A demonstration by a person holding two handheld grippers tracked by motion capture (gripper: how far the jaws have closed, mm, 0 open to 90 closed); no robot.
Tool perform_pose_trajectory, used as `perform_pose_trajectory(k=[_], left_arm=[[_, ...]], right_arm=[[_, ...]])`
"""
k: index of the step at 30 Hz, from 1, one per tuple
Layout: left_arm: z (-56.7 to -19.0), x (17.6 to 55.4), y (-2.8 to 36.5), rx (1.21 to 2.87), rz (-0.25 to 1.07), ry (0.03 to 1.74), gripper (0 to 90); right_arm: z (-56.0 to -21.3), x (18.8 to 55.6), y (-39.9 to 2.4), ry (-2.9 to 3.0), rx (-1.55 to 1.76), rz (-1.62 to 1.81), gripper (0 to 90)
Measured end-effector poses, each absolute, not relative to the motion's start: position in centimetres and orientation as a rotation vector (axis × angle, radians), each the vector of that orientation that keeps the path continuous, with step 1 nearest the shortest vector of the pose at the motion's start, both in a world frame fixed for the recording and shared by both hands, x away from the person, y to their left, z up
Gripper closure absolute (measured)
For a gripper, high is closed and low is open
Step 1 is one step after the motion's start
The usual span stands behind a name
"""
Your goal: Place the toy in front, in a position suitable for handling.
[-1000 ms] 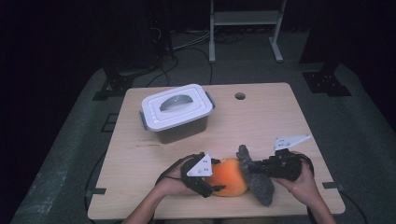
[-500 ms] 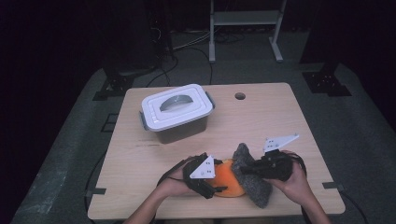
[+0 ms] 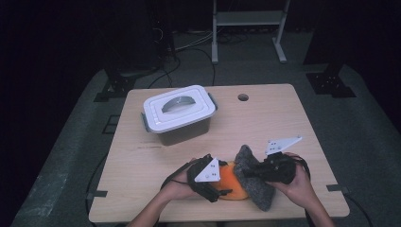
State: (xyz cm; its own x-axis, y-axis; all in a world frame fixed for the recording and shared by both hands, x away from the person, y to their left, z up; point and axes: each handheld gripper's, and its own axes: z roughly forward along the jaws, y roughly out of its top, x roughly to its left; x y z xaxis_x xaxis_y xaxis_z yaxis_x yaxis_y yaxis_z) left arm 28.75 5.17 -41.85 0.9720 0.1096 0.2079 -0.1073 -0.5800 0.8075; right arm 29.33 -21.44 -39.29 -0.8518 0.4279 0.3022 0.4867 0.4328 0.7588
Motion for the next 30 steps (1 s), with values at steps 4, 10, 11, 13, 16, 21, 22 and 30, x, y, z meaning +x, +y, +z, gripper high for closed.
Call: perform_pose_trajectory(k=[4,10,11,13,16,21,22,30], left_arm=[[-41.4,29.1,5.5,2.161,0.267,0.033,12.5],[-41.5,29.1,5.6,2.151,0.286,0.047,24.3],[-41.5,29.0,5.5,2.145,0.288,0.042,26.7],[-41.4,28.7,5.3,2.14,0.294,0.009,29.1],[-41.3,27.9,4.6,2.143,0.303,-0.037,29.1],[-41.4,27.8,4.6,2.153,0.302,-0.058,29.1],[-41.4,27.9,4.6,2.153,0.299,-0.052,29.1],[-41.2,28.1,4.5,2.168,0.284,-0.035,29.0]], right_arm=[[-39.8,29.5,-22.4,-2.584,-0.852,-1.406,77.7],[-40.0,29.7,-23.2,-2.572,-0.884,-1.379,77.8],[-39.5,29.6,-23.0,-2.588,-0.898,-1.386,78.0],[-38.5,29.2,-22.6,-2.604,-0.877,-1.421,78.0],[-37.4,28.7,-21.3,-2.651,-0.825,-1.438,78.0],[-37.9,28.8,-20.8,-2.661,-0.815,-1.407,78.0],[-38.0,28.9,-21.1,-2.655,-0.824,-1.407,78.0],[-38.4,29.1,-22.6,-2.628,-0.912,-1.428,77.9]])
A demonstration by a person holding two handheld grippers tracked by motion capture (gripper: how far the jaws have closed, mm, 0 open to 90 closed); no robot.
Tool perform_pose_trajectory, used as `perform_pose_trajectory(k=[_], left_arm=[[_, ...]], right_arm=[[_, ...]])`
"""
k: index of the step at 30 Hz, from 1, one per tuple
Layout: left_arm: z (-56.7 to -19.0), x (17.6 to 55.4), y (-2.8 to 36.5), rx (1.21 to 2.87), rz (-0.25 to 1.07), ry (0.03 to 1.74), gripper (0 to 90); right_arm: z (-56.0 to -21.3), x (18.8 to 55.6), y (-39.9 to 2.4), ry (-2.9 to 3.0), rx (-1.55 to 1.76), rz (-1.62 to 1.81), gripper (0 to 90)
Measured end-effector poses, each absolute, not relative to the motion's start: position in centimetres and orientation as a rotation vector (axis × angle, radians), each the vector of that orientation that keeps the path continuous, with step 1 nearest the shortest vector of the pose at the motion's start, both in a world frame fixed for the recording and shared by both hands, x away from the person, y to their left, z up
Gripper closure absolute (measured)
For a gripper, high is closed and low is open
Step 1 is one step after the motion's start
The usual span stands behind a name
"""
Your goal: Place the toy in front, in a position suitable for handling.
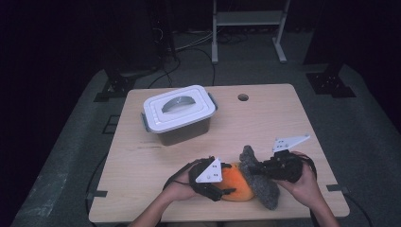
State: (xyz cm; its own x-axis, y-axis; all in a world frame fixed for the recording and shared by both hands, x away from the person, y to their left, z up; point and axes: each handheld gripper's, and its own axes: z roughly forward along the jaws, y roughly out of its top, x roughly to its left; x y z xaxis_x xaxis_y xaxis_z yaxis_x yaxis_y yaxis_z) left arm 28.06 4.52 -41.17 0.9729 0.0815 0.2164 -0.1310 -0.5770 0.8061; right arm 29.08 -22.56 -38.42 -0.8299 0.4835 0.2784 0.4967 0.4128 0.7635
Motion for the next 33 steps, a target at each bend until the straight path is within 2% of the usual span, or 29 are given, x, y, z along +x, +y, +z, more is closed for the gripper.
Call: perform_pose_trajectory(k=[6,14,19,26,33], left_arm=[[-41.3,28.4,4.8,2.173,0.274,0.01,29.5],[-41.9,30.2,6.0,2.144,0.226,0.169,29.3],[-42.0,30.5,6.2,2.141,0.213,0.18,29.0],[-41.7,30.5,6.4,2.116,0.205,0.177,17.4],[-42.0,31.0,6.8,2.12,0.197,0.218,12.1]], right_arm=[[-37.7,28.2,-20.4,-2.7,-0.807,-1.415,77.8],[-38.8,28.6,-22.0,-2.666,-0.902,-1.415,77.3],[-38.7,27.9,-21.0,-2.666,-0.811,-1.409,77.3],[-39.5,28.6,-21.6,-2.673,-0.878,-1.402,77.4],[-40.1,29.5,-23.3,-2.65,-0.975,-1.41,77.3]])
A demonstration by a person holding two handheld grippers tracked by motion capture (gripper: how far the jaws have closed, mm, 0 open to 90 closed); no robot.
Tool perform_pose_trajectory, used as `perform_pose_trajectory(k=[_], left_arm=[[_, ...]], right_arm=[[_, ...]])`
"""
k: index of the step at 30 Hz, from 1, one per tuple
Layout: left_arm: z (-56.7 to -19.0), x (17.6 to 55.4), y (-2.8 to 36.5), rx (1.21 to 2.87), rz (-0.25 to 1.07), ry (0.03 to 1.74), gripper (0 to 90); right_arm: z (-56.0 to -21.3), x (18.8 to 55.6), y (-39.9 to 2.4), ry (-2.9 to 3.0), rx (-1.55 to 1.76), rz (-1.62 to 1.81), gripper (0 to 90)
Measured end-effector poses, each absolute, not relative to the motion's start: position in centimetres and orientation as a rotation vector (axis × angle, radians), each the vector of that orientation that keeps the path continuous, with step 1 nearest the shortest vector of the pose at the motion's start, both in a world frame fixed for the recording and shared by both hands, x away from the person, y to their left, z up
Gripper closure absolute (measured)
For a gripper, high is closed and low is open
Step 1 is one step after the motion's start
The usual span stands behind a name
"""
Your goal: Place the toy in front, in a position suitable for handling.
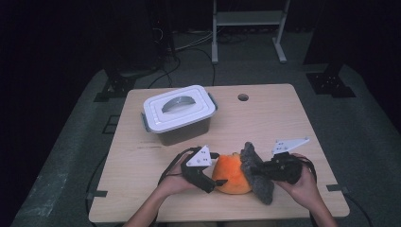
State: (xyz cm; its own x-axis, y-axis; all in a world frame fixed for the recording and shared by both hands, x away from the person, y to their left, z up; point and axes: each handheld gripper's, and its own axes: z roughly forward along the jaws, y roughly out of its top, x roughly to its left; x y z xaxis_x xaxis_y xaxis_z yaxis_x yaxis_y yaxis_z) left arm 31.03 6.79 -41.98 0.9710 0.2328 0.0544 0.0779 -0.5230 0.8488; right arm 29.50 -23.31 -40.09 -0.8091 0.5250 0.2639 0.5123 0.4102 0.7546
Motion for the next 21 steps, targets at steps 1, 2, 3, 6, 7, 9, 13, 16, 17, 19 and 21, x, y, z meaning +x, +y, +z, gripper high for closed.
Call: perform_pose_trajectory(k=[1,2,3,6,7,9,13,16,17,19,21], left_arm=[[-42.1,31.1,6.7,2.126,0.188,0.22,13.4],[-42.3,31.1,6.6,2.132,0.173,0.215,17.2],[-42.5,31.0,6.5,2.133,0.177,0.211,21.5],[-42.6,30.9,6.4,2.141,0.191,0.221,31.6],[-42.5,30.9,6.5,2.138,0.191,0.239,34.1],[-42.6,31.0,6.6,2.136,0.185,0.26,35.1],[-42.6,31.1,6.5,2.127,0.181,0.279,34.3],[-42.6,31.1,6.4,2.124,0.179,0.284,28.0],[-42.6,31.2,6.4,2.123,0.179,0.284,25.1],[-42.7,31.2,6.3,2.114,0.186,0.281,16.3],[-42.8,31.4,6.2,2.111,0.166,0.294,13.3]], right_arm=[[-40.2,29.6,-23.6,2.62,0.98,1.404,77.3],[-40.3,29.7,-23.8,2.612,0.991,1.414,77.3],[-40.3,29.8,-23.9,2.607,1.0,1.417,77.3],[-40.3,29.8,-23.8,2.596,1.009,1.411,77.2],[-40.2,29.7,-23.7,2.591,1.0,1.407,77.3],[-39.7,29.4,-23.5,2.577,0.968,1.422,77.5],[-38.3,28.3,-22.8,2.6,0.876,1.477,77.5],[-38.9,28.1,-21.9,2.652,0.841,1.401,77.4],[-39.2,28.2,-21.8,2.663,0.849,1.388,77.4],[-39.7,28.5,-22.1,2.672,0.868,1.401,77.5],[-39.6,28.6,-22.5,2.658,0.888,1.395,77.5]])
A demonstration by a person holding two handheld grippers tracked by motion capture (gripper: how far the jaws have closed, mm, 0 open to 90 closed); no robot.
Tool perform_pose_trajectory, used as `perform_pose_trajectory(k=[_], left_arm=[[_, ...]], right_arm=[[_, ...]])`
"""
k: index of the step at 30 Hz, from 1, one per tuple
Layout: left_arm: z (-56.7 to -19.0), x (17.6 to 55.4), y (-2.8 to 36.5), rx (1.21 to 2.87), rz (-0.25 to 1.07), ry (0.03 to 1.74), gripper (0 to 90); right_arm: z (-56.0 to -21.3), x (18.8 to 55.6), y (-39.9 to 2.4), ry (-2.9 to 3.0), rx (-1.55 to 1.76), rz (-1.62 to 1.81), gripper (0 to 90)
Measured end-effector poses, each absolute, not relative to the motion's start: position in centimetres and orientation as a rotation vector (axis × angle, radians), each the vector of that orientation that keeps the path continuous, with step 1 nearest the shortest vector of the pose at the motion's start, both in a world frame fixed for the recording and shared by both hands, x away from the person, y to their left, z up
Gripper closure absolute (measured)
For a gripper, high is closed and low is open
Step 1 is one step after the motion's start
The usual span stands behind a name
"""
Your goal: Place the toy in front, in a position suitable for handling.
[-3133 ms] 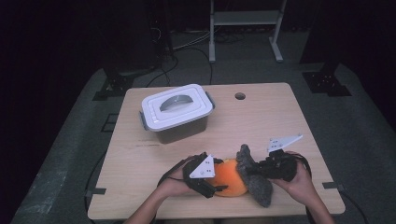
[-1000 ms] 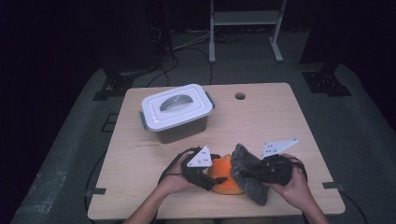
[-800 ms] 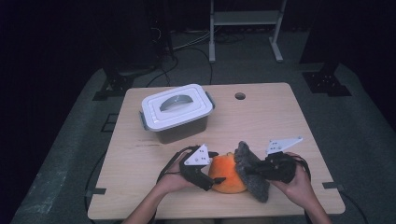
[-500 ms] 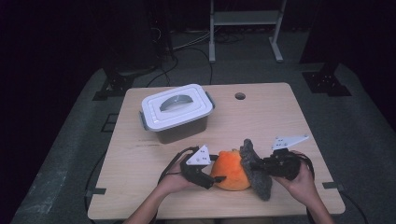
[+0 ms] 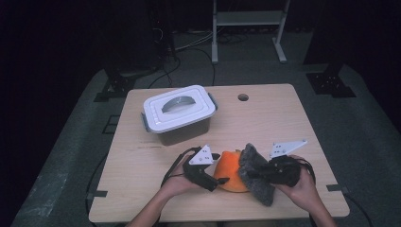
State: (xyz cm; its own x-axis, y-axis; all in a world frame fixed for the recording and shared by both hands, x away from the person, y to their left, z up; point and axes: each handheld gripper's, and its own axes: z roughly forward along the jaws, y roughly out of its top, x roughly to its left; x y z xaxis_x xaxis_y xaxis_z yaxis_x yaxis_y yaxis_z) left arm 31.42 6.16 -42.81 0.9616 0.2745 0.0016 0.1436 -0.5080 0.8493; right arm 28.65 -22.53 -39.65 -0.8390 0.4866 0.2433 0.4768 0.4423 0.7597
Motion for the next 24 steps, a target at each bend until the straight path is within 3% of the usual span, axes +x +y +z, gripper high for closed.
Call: perform_pose_trajectory(k=[3,8,15,17,24], left_arm=[[-43.2,31.5,5.9,2.125,0.134,0.288,14.2],[-43.1,31.2,5.7,2.096,0.081,0.264,29.7],[-41.9,30.4,5.8,2.07,-0.029,0.231,36.6],[-41.8,30.3,5.8,2.062,-0.067,0.191,37.9],[-41.7,30.5,5.8,2.096,0.08,0.227,28.3]], right_arm=[[-39.9,28.9,-23.3,2.647,0.918,1.399,77.4],[-40.1,29.1,-24.3,2.616,0.968,1.409,77.3],[-39.8,29.5,-24.1,2.597,0.978,1.442,78.0],[-39.9,29.8,-24.5,2.579,1.004,1.447,78.2],[-40.4,30.2,-25.0,2.576,1.031,1.454,78.3]])
